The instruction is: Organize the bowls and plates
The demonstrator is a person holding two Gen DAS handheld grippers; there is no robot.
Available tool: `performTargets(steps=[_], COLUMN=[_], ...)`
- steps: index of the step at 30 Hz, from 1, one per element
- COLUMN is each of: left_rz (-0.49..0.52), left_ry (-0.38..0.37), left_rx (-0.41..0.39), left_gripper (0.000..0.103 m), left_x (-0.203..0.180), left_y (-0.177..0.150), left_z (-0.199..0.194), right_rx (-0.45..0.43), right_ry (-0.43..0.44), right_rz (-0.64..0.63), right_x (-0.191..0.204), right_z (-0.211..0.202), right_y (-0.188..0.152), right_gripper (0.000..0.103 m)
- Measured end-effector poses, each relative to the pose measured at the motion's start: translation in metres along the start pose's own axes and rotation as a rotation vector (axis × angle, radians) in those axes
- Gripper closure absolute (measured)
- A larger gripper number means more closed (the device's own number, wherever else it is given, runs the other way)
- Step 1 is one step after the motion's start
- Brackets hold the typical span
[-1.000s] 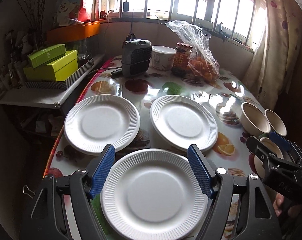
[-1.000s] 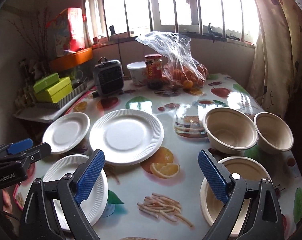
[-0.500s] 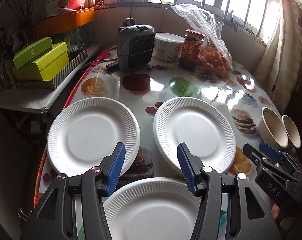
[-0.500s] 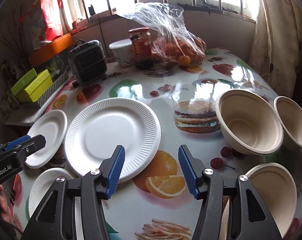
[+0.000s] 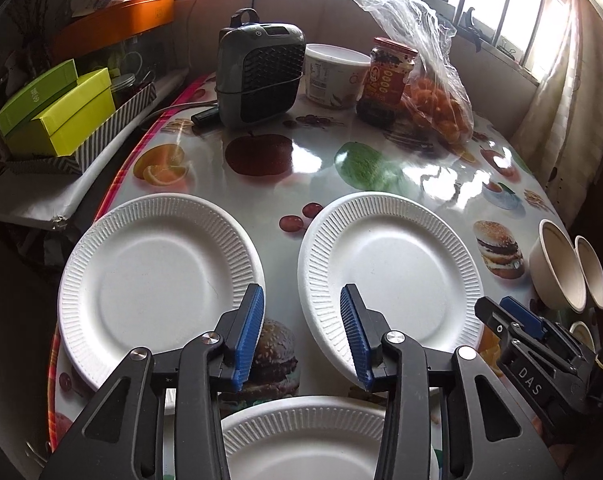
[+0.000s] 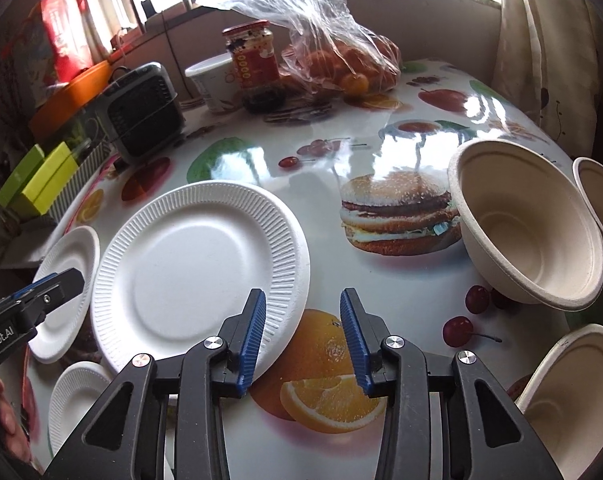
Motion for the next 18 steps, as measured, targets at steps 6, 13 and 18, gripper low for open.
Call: performTargets(steps=[6,13,18], left_rz=[-0.011,-0.006,-0.011], left_ry=[-0.014,-0.026,-0.035], left_rx=[0.04,0.05,0.055], left_gripper=[0.062,0.062,0.067], left_x=[0.002,-0.005,-0.006], left_y=[-0.002,-0.002,-0.002], left_z=[0.014,0.02,0.023], right_rx=[0.009,0.009,0.008], right_ry=[0.008,0.018,0.034], right_rz=[0.019,0.025,0.029], right_x=[-0.002,-0.001,0.001], right_z=[0.005,0.007,0.009], right_y=[0.0,0.001,0.001], right_gripper=[0.065,0.065,0.065])
Point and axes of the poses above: each gripper's, at about its wrist camera, not at the fingertips, and z roughly the way its jaws point, x to its left, y to its top, the point moved 7 cm from there along z, roughly the way its jaws point, and after that the axes turned 5 degrees about z, right-handed, at the moved point
